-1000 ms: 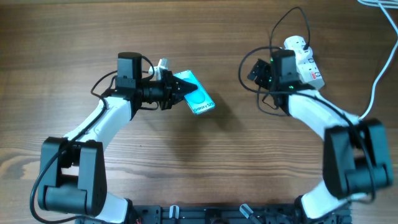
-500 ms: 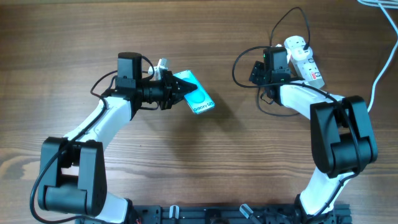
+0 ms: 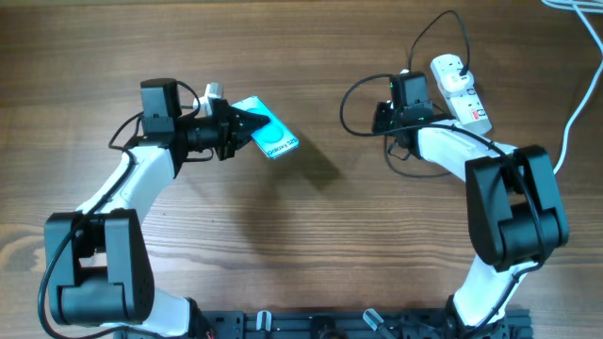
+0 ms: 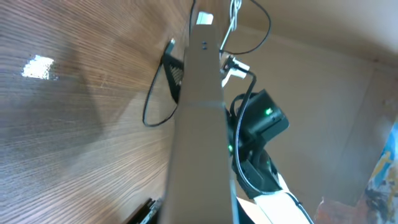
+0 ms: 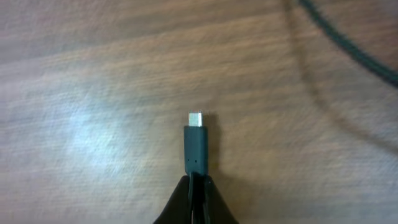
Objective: Plug charger to phone and switch on socket
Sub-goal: 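Lower the right gripper onto the black USB-C cable end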
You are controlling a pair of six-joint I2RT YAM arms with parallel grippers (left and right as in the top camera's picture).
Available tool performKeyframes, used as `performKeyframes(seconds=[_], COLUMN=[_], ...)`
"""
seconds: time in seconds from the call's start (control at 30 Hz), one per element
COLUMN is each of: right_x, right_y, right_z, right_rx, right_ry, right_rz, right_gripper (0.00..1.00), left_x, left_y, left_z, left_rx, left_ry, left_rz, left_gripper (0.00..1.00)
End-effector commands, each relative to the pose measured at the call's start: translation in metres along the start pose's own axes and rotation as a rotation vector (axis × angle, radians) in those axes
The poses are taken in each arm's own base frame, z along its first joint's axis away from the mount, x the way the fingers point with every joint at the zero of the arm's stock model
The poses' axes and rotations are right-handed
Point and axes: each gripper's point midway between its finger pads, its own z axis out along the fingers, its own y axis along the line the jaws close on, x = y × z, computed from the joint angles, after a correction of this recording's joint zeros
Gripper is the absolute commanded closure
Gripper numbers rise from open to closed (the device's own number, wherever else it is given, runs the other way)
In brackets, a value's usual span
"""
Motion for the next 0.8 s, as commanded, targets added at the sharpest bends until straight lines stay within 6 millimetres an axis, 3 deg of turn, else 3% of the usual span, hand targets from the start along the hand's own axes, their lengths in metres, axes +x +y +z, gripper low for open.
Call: performKeyframes(seconds=[0.0,0.13,0.33,0.57,0.6,0.63,0.73,0.77], right_x=[0.037,0.043,0.023,0.037,0.041,0.044,0.044,0.044], right_y=[0.012,0.009,0.007,0.002,0.001,0.001,0.001,0.001], right_z=[-0.015,-0.021,-0.018,-0.017,-0.016,-0.017,-0.017,-0.017], right_rx=[-0.052,-0.04,-0.015,-0.006,-0.007,-0.009,-0.006,-0.006], right_ry=[0.143,0.175,0.088,0.121,0.134,0.143,0.144,0.144], right_rz=[-0.054,-0.059,-0.06,-0.071,-0.071,-0.068,-0.042,-0.042], right_gripper=[0.95,0.95,0.66,0.62,0.54,0.37,0.0,0.01], left_x=[0.005,0.005,0.005,0.005,0.005,0.005,0.005,0.005], left_y=[-0.006,-0.006,-0.005,-0.005,-0.005,-0.005,-0.005,-0.005], left_z=[-0.001,-0.001,-0.001,-0.001,-0.001,-0.001,-0.001,-0.001], left_rx=[0.029,0.029,0.027,0.027,0.027,0.027,0.027,0.028], left_ry=[0.033,0.033,0.035,0.035,0.035,0.035,0.035,0.035], left_rz=[0.077,0.079,0.076,0.076,0.075,0.076,0.076,0.075], left_gripper=[0.96,0.96,0.96,0.96,0.96,0.96,0.96,0.96])
